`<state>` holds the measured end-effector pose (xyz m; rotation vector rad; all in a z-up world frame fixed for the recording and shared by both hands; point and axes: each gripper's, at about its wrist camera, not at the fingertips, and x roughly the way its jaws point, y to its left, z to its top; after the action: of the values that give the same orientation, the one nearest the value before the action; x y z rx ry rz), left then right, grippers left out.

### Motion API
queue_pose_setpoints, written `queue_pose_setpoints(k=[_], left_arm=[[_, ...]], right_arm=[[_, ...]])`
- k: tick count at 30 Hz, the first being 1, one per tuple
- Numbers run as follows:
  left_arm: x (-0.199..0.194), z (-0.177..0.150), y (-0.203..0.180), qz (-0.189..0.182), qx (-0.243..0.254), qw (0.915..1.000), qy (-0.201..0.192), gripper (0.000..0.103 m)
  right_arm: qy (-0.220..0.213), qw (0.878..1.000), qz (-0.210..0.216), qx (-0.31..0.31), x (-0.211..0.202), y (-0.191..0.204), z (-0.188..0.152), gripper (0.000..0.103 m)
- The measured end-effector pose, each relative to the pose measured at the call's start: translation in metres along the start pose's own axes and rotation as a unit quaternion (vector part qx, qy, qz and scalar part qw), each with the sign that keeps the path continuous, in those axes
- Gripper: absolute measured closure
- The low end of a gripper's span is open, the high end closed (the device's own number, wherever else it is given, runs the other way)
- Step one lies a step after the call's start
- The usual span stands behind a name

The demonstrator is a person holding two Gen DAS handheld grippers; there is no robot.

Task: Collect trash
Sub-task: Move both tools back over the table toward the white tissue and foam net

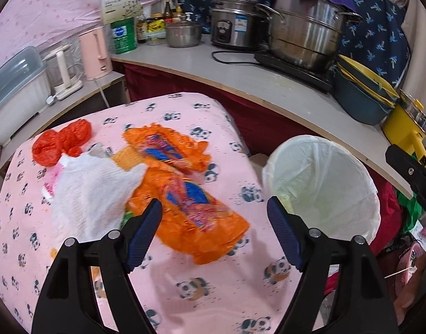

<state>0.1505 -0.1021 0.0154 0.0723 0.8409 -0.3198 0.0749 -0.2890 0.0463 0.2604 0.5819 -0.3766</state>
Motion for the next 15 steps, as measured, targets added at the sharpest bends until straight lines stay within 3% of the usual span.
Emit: queue_pose_setpoints(k=[15], left_arm=[[-0.038,-0.016,0.086,0.045,-0.064,0.9968,-0.018,0.029]], right_arm=[[0.016,0.996,0.061,-0.064,-0.021,0.087,-0.024,0.029]])
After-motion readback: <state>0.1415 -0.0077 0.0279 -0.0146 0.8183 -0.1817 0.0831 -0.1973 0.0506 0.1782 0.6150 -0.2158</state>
